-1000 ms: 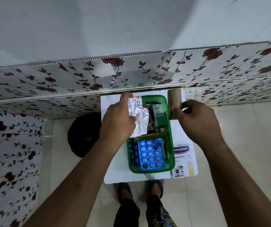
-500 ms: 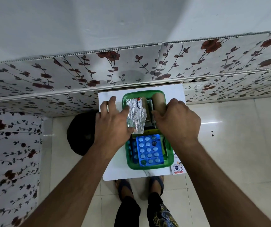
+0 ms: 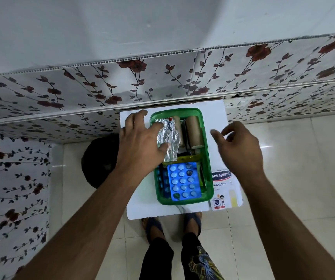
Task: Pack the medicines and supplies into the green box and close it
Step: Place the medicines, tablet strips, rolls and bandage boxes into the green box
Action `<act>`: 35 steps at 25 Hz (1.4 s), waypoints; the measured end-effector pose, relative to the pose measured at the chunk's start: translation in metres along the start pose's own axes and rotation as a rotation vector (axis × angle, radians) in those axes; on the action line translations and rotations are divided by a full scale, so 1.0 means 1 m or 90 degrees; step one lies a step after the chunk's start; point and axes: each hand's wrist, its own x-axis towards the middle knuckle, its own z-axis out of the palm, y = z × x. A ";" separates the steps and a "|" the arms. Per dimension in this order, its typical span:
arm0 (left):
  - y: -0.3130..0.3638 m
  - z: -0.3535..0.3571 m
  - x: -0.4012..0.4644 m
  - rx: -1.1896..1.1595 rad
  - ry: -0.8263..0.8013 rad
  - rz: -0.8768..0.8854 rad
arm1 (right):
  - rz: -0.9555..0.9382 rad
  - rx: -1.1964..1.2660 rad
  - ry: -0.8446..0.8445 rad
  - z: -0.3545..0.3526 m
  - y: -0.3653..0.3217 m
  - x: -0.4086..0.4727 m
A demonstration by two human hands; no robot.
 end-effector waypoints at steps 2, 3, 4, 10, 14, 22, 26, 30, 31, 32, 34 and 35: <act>0.011 -0.009 -0.005 -0.062 0.062 0.034 | 0.053 -0.006 -0.016 -0.013 0.032 -0.006; 0.020 -0.012 -0.008 -0.102 0.077 0.055 | 0.083 -0.034 -0.037 -0.015 0.051 -0.010; 0.031 -0.014 -0.009 -0.142 0.080 0.076 | 0.114 -0.068 -0.070 -0.014 0.069 -0.015; 0.089 0.004 -0.005 -0.256 -0.009 0.166 | 0.191 -0.098 -0.206 0.017 0.125 -0.031; 0.105 0.015 -0.005 -0.279 -0.033 0.173 | 0.211 -0.055 -0.154 0.009 0.134 -0.025; 0.108 0.013 -0.006 -0.377 -0.082 0.126 | 0.207 0.161 -0.086 -0.038 0.122 -0.025; 0.106 -0.007 -0.010 -0.526 -0.230 0.047 | 0.130 0.388 -0.058 -0.074 0.066 -0.027; 0.080 -0.020 -0.014 -0.661 -0.204 -0.060 | 0.095 0.442 -0.169 -0.055 0.014 -0.027; 0.065 -0.021 -0.012 -0.644 -0.159 -0.088 | 0.099 0.433 -0.159 -0.051 0.011 -0.026; 0.049 -0.020 -0.008 -0.612 -0.117 -0.113 | 0.108 0.420 -0.128 -0.047 0.015 -0.025; 0.020 -0.014 0.002 -0.510 -0.049 -0.123 | 0.137 0.375 -0.064 -0.041 0.035 -0.023; 0.011 -0.009 0.006 -0.446 -0.033 -0.110 | 0.155 0.337 -0.052 -0.037 0.048 -0.024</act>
